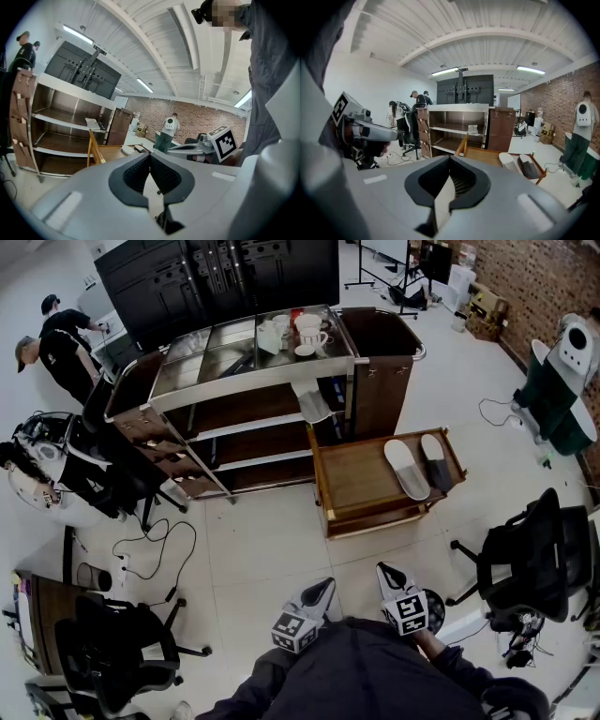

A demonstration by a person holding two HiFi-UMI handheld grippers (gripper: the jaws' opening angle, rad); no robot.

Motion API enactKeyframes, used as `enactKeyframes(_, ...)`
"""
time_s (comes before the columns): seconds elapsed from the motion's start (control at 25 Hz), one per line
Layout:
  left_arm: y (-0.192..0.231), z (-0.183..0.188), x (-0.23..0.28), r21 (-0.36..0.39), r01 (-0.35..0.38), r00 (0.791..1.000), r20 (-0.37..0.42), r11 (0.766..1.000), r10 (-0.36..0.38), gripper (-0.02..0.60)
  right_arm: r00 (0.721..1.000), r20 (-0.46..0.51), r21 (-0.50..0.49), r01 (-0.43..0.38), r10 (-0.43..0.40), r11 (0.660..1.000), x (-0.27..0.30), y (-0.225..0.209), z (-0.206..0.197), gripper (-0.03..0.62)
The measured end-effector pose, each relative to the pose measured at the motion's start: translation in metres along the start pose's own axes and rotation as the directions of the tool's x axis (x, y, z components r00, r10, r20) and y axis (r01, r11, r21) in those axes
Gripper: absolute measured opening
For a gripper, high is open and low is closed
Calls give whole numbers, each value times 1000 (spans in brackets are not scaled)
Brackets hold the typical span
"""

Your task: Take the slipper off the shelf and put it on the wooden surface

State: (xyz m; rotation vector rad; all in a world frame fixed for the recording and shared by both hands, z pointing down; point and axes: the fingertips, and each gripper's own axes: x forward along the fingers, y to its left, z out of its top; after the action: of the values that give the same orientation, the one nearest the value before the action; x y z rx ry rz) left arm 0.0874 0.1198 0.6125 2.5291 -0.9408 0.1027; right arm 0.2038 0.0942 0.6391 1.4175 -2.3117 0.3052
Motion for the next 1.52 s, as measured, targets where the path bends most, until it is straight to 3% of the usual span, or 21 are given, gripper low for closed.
enactKeyframes(0.04, 10, 5, -1, -5, 0, 1000, 6, 1000, 0, 12, 1000, -6, -3, 5, -5, 1000, 14, -5, 2, 2)
enactKeyframes(0.12, 27, 13, -1, -15, -1, 1000, 15, 1000, 1, 12, 999, -26, -13, 20, -20, 1000, 42, -16, 3, 80)
enactKeyframes(0.16, 35, 15, 1, -22, 1, 1000, 17, 1000, 0, 12, 999, -40, -21, 29, -30, 999, 56, -24, 0, 89)
enactKeyframes(0.36, 74, 24, 13, -56, -4, 1000, 12, 998, 4, 12, 987, -142, -1, 77, -76, 997, 125, -84, -20, 94)
enactKeyframes(0.52, 91, 30, 35, -72, -14, 1000, -10, 997, 13, 12, 955, -269, -29, 126, -129, 992, 173, -166, -50, 101)
enactKeyframes(0.88, 143, 73, 113, -95, -147, 989, -47, 985, 143, 12, 833, -498, -100, 221, -241, 970, 275, -363, -109, 114)
enactKeyframes(0.96, 144, 86, 125, -105, -179, 983, -59, 978, 173, 12, 805, -544, -84, 226, -235, 970, 287, -386, -129, 114)
enactKeyframes(1.08, 149, 93, 143, -110, -211, 976, -80, 971, 203, 12, 727, -659, -39, 220, -190, 975, 292, -401, -163, 107)
enactKeyframes(1.16, 155, 95, 152, -111, -231, 971, -88, 967, 221, 12, 699, -698, -29, 191, -157, 981, 299, -401, -177, 48)
enactKeyframes(1.24, 159, 98, 159, -111, -242, 968, -93, 964, 233, 12, 697, -699, -27, 197, -159, 980, 302, -401, -179, 34)
enactKeyframes(1.32, 161, 98, 161, -112, -246, 967, -97, 963, 236, 12, 717, -678, 1, 223, -164, 975, 299, -396, -175, 15)
enactKeyframes(1.52, 159, 95, 166, -113, -202, 978, -72, 973, 195, 14, 866, -492, 92, 158, -93, 983, 293, -351, -112, 11)
